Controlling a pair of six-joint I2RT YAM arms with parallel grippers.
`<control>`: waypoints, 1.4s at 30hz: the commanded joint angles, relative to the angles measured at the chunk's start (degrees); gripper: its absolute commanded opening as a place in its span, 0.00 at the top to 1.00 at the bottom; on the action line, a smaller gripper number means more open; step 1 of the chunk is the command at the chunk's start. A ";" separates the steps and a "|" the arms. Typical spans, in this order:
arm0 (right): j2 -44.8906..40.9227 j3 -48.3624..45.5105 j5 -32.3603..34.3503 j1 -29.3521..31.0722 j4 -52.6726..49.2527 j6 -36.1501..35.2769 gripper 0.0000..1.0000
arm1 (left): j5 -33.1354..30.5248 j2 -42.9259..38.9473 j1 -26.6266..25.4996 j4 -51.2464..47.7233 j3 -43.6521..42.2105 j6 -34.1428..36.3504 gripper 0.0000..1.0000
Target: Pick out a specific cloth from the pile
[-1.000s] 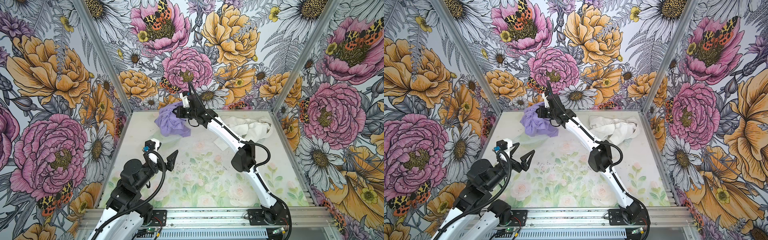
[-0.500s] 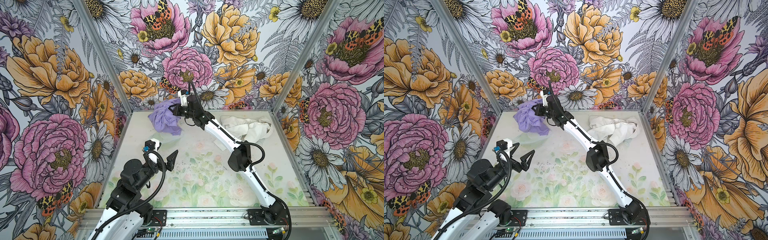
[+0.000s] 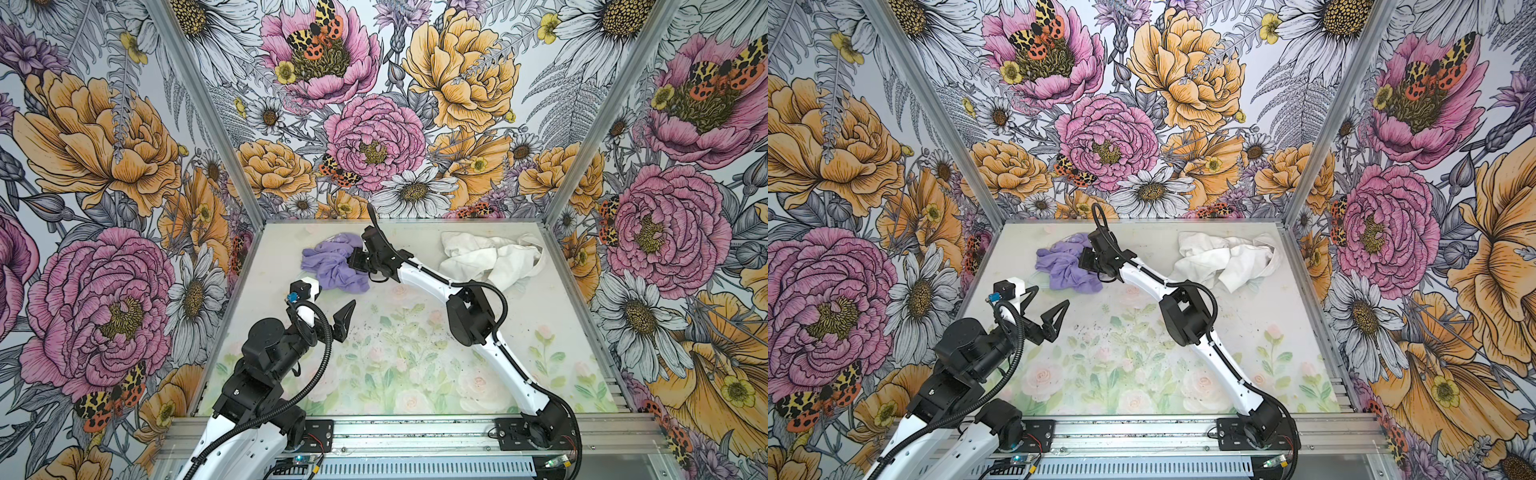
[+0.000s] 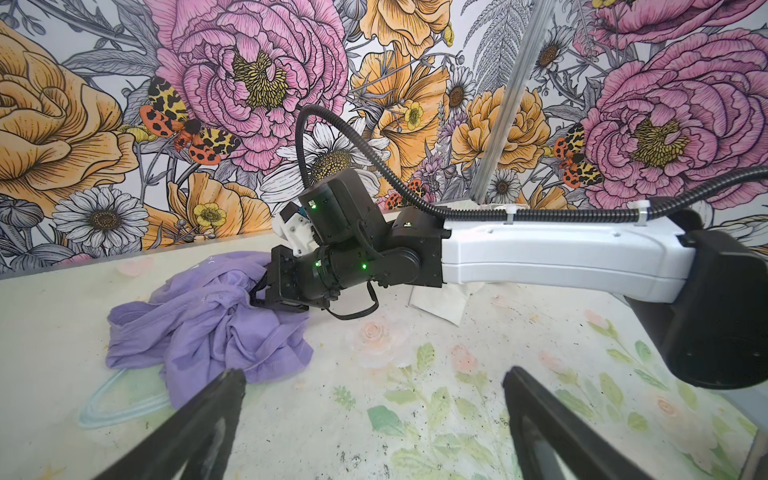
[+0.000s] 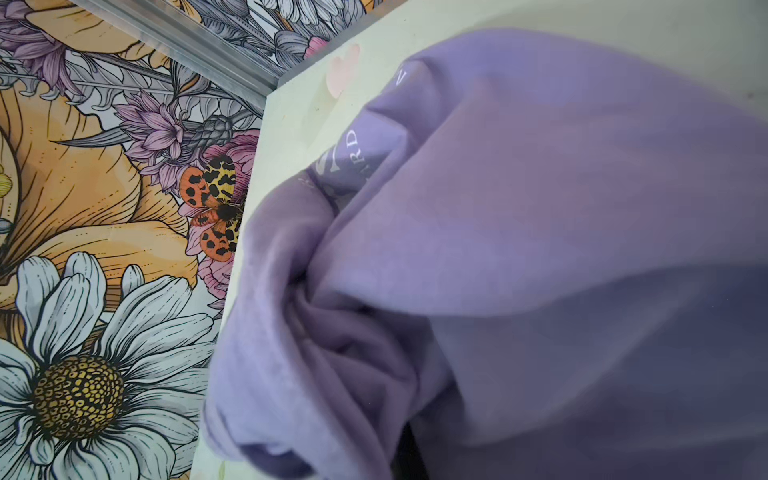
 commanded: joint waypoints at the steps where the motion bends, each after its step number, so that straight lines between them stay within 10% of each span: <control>1: -1.27 -2.33 2.46 1.44 -1.19 0.48 0.92 | -1.40 -0.63 0.62 -0.20 -0.49 -0.16 0.01; 42: -1.56 1.97 0.64 -1.77 -1.85 0.06 0.60 | -2.52 -1.07 0.69 -0.46 -0.58 -0.03 0.01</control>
